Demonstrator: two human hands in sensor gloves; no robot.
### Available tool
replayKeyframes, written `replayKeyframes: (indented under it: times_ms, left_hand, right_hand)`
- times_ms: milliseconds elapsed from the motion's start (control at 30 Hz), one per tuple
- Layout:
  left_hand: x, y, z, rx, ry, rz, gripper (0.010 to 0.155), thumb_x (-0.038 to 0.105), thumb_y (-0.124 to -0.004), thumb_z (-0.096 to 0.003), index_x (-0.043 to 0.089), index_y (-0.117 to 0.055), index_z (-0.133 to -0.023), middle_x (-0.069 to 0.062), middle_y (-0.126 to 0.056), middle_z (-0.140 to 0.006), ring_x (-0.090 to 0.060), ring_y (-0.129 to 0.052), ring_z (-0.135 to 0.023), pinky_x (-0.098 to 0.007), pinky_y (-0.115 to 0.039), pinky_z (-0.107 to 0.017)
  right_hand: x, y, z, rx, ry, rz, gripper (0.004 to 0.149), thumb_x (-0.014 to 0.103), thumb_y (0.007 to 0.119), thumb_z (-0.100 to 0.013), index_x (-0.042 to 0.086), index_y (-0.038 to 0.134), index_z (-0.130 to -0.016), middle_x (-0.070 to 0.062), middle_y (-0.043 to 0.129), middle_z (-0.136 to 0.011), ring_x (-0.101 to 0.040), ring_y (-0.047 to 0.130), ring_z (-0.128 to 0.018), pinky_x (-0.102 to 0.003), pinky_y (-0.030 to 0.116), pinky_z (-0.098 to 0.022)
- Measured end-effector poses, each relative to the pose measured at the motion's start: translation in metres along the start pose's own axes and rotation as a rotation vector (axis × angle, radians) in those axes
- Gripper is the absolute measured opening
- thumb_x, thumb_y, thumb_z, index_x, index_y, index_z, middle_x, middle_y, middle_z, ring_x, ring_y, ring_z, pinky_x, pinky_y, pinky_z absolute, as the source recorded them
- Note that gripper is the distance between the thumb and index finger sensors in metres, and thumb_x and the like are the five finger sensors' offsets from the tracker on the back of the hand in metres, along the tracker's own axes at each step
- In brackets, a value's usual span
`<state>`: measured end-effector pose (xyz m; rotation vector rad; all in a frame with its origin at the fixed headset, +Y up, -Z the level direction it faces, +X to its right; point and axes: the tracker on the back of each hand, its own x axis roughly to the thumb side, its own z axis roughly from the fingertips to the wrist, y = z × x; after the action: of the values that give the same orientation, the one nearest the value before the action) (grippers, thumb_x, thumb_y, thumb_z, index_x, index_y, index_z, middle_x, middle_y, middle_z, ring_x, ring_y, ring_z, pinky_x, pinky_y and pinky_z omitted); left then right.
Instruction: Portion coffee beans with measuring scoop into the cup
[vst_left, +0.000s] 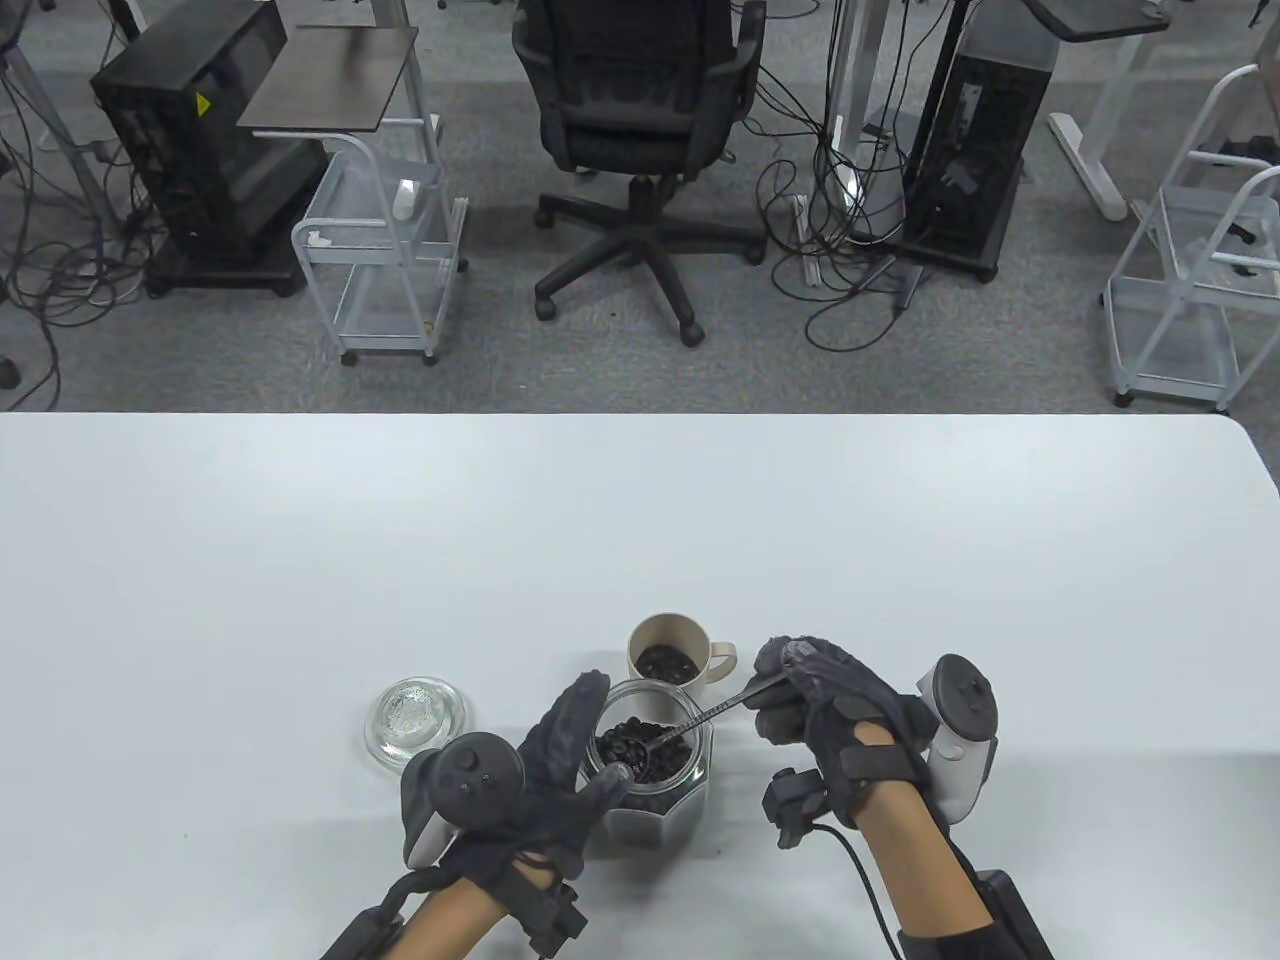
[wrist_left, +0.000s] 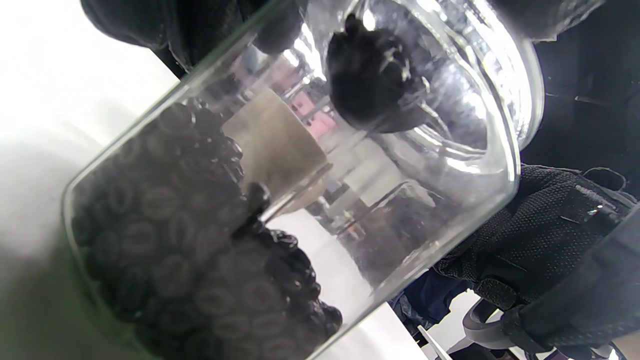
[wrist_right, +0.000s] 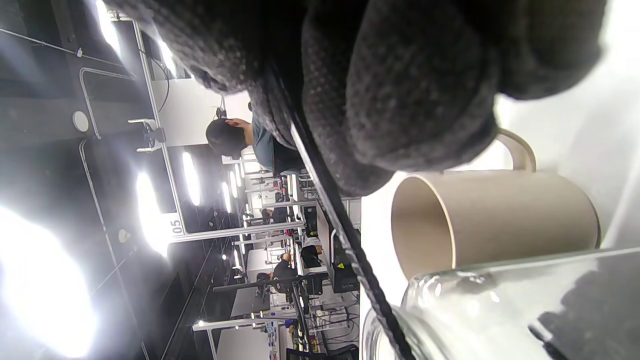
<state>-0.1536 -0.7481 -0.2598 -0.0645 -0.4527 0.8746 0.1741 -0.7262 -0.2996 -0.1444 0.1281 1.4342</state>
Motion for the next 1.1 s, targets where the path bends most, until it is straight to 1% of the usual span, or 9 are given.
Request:
replayKeyframes:
  times_ms: [500,867,1100]
  left_hand:
    - [0.0,0.0,0.0,-0.001,0.001,0.0,0.091,0.071,-0.056,-0.0432,0.022,-0.023,-0.112,-0.022,-0.039,-0.117,-0.058,-0.058,-0.103,-0.07,-0.052,-0.069]
    - [0.0,0.0,0.0,-0.001,0.001,0.0,0.091,0.071,-0.056,-0.0432,0.022,-0.023,-0.112,-0.022,-0.039,-0.117,-0.057,-0.058,-0.103,-0.07,-0.052,-0.068]
    - [0.0,0.001,0.0,-0.002,0.001,-0.002,0.091,0.072,-0.056,-0.0431,0.022,-0.023,-0.112,-0.022,-0.039,-0.117,-0.057,-0.058,-0.103,-0.07,-0.052,-0.068]
  right_hand:
    - [-0.008,-0.013,-0.006,-0.032,0.05,-0.092,0.036,0.031,0.076,-0.051,0.008,0.085,-0.078,-0.024,0.093,-0.06,-0.037,0.099,-0.032,-0.053,0.078,-0.034]
    - [-0.009,-0.018,-0.006,-0.025,0.07,-0.145,0.037,0.032,0.074,-0.053,0.008,0.082,-0.08,-0.022,0.092,-0.061,-0.036,0.099,-0.034,-0.052,0.078,-0.035]
    - [-0.008,-0.019,-0.004,-0.035,0.062,-0.228,0.038,0.035,0.072,-0.055,0.01,0.081,-0.081,-0.02,0.092,-0.062,-0.034,0.099,-0.035,-0.051,0.078,-0.036]
